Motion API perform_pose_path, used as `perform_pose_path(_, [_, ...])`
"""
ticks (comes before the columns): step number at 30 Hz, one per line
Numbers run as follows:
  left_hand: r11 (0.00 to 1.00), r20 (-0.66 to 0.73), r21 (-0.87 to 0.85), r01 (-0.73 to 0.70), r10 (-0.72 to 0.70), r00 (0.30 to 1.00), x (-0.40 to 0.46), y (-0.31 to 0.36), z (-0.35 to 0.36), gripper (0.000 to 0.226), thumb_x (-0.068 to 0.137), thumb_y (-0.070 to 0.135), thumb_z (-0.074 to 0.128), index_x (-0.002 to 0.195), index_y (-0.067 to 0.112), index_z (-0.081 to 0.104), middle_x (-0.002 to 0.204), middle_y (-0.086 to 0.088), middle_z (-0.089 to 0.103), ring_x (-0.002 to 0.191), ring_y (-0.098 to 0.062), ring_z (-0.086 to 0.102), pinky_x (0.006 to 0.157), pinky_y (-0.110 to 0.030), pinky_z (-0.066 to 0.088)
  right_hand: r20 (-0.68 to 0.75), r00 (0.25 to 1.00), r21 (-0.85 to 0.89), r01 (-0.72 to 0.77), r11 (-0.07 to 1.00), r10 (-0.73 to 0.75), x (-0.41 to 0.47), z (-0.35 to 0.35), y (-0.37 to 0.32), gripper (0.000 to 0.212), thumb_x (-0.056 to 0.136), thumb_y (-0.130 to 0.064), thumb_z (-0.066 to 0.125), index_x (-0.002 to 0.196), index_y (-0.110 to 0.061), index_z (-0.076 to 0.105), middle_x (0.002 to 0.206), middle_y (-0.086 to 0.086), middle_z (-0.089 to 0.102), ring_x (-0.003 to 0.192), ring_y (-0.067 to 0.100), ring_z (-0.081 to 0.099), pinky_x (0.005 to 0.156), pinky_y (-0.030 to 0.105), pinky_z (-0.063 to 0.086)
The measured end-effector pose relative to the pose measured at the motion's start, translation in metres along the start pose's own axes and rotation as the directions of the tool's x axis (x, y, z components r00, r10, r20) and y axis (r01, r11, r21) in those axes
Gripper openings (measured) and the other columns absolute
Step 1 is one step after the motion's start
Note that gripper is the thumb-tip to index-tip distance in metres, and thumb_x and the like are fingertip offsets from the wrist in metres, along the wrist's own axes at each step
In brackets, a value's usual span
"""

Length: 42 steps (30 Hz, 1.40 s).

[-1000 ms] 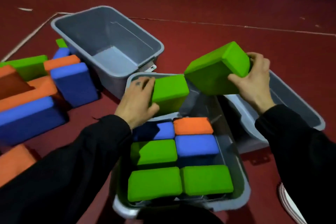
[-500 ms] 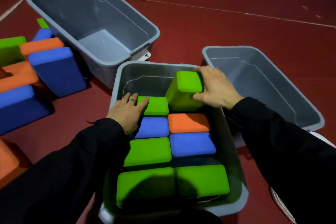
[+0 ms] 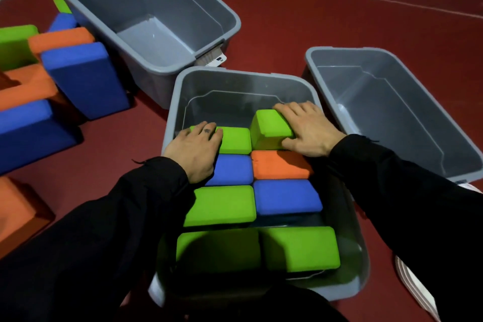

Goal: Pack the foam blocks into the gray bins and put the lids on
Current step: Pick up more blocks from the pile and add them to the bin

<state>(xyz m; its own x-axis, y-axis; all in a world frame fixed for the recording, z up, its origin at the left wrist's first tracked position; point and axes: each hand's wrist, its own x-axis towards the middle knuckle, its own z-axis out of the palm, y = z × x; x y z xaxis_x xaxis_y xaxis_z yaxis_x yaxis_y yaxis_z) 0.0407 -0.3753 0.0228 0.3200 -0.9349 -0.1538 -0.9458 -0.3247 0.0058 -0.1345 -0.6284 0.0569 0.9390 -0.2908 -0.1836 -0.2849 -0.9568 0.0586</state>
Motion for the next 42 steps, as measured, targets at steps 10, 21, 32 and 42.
perform_pose_path(10, [0.998, 0.054, 0.031, -0.059, 0.057, 0.997, 0.002, 0.003, 0.014, 0.084, 0.093, 0.076, 0.007, 0.162, 0.028, -0.001, 0.171, -0.006, -0.005, 0.157, -0.029, -0.004, 0.122, -0.058, 0.016, 0.126, 0.975, 0.237, -0.209, 0.949, 0.183, 0.000, 0.031, -0.018, 0.088, 0.086, -0.085, 0.014, 0.150, -0.026, 0.033, 0.154, 0.005, 0.040, 0.147, 0.030, 0.030, 0.122, 0.059, 0.014])
perform_pose_path(21, [0.999, 0.102, -0.009, -0.032, 0.033, 0.994, -0.001, 0.015, 0.024, 0.104, 0.083, 0.087, 0.002, 0.160, 0.019, -0.015, 0.166, -0.006, -0.024, 0.153, -0.031, -0.025, 0.119, -0.069, -0.003, 0.032, 0.950, 0.168, -0.311, 0.935, 0.310, 0.008, 0.062, -0.035, 0.063, 0.101, -0.067, 0.021, 0.157, -0.037, 0.025, 0.166, 0.005, 0.026, 0.153, 0.030, 0.020, 0.124, 0.059, 0.005])
perform_pose_path(32, [0.934, 0.215, -0.081, -0.348, 0.357, 0.909, -0.054, 0.050, 0.002, 0.107, 0.078, 0.090, 0.033, 0.159, 0.036, -0.013, 0.168, -0.006, -0.021, 0.154, -0.035, -0.019, 0.116, -0.074, 0.002, 0.096, 0.981, 0.226, 0.141, 0.964, -0.167, -0.106, 0.033, -0.080, 0.108, 0.074, -0.082, 0.053, 0.163, -0.037, 0.012, 0.172, 0.009, 0.004, 0.159, 0.032, 0.001, 0.126, 0.058, 0.008])
perform_pose_path(42, [0.978, 0.045, 0.016, -0.206, 0.206, 0.978, -0.112, 0.080, 0.042, 0.118, 0.066, 0.073, 0.068, 0.161, 0.038, 0.007, 0.168, -0.019, 0.008, 0.151, -0.050, 0.015, 0.101, -0.086, 0.013, 0.399, 0.898, 0.003, 0.199, 0.980, -0.184, -0.139, 0.031, -0.107, 0.141, 0.062, -0.073, 0.068, 0.152, -0.037, -0.035, 0.163, 0.011, -0.038, 0.150, 0.034, -0.035, 0.121, 0.065, -0.011])
